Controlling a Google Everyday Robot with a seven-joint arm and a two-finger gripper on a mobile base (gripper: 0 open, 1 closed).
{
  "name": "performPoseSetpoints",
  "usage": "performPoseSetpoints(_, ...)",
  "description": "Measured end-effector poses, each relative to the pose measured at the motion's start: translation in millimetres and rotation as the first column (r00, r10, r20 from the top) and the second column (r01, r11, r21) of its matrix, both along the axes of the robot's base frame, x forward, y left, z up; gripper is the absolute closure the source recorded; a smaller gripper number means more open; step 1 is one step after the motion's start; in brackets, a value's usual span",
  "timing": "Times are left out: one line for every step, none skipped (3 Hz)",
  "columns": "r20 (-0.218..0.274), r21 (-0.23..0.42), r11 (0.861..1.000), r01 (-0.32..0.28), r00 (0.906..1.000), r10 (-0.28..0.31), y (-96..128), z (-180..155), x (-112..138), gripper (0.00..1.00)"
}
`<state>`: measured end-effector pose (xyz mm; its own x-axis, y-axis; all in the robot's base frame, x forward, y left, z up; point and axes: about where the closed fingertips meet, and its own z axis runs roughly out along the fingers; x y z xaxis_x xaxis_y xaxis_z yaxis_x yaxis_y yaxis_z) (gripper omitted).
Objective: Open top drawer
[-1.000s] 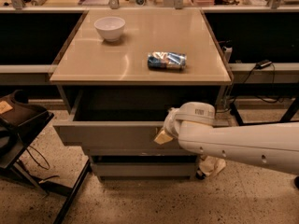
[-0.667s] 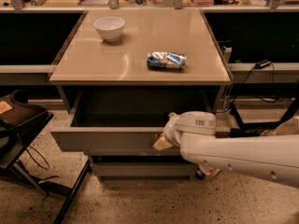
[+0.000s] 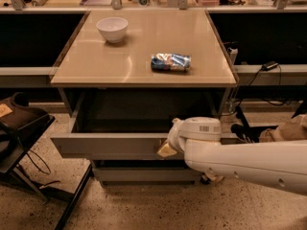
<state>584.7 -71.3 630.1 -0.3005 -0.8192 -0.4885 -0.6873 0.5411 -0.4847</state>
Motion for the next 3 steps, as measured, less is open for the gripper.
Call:
performPoseSetpoints(0.000, 0.000, 1.000, 0.000, 1.0000, 0.000, -1.2, 1.5, -0.2, 1.00)
performPoseSetpoints(-0.003, -0.002, 1.000, -0.011, 0.9999, 0.011, -1.5, 1.4, -7.6, 1.00)
performPoseSetpoints(-0.003, -0.002, 1.000, -0.012, 0.9999, 0.012, -2.0, 1.9, -8.6, 1.00)
